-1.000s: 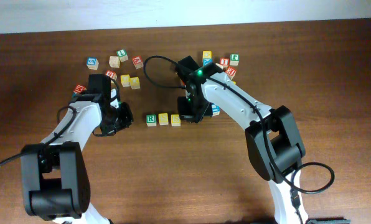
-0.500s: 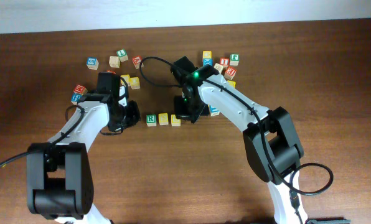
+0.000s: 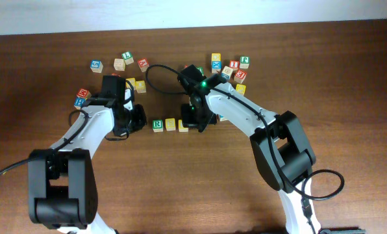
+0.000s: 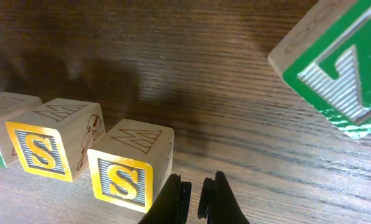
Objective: Spell out RSS
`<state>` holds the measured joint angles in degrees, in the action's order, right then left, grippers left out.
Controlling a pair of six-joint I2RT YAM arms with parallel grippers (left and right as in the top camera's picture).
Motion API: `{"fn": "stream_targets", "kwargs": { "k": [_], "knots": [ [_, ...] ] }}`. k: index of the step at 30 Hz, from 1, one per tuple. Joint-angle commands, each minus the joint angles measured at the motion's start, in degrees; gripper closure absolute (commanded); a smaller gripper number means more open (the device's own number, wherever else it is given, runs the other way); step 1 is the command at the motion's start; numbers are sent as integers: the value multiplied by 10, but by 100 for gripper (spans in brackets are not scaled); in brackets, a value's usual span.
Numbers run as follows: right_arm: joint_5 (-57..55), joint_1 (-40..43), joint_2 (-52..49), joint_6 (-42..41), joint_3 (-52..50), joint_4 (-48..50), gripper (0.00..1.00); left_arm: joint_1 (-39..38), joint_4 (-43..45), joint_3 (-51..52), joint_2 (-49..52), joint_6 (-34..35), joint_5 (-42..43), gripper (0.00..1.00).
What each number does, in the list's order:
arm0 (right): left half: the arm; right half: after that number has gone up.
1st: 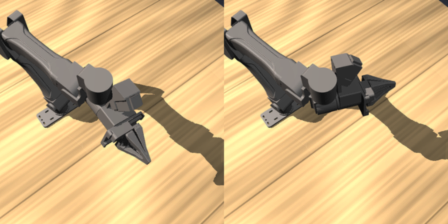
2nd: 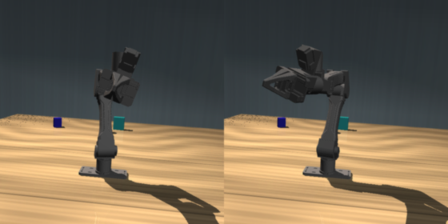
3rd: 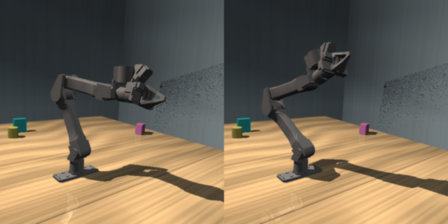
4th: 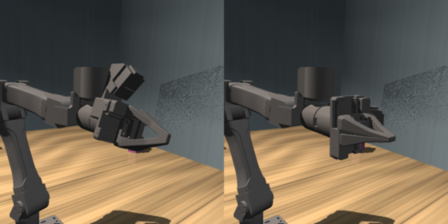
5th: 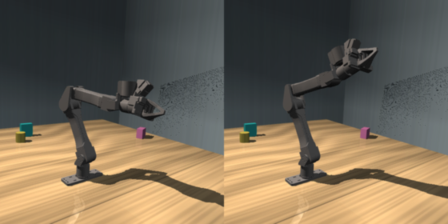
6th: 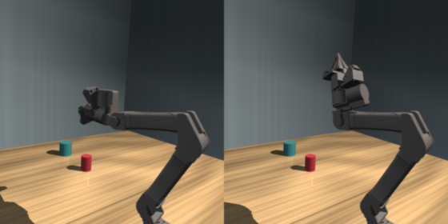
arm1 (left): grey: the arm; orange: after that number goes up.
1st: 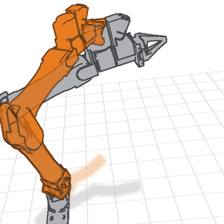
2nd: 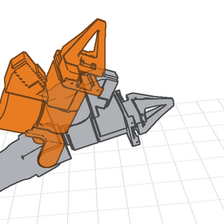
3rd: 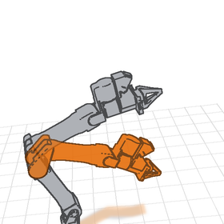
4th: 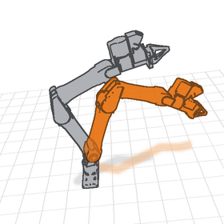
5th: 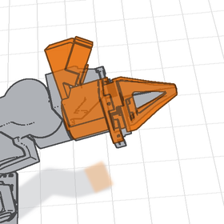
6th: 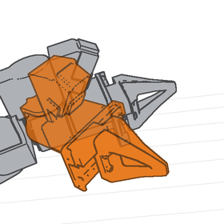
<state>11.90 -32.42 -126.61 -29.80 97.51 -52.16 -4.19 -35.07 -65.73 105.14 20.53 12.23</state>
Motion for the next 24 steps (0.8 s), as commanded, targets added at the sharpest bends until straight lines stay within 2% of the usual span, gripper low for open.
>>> {"fn": "stream_targets", "kwargs": {
  "k": [1, 11, 24],
  "knots": [
    [3, -6, -13, -1, -10, 10, 96, -2, 5, 1, 26, -2, 3, 100],
    [14, -7, -14, -7, -11, 10, 96, -3, 15, 1, 48, -3, 33, 100],
    [17, -7, -14, -7, -28, 23, 96, -22, 21, 1, 48, -2, 33, 100]
  ]
}}
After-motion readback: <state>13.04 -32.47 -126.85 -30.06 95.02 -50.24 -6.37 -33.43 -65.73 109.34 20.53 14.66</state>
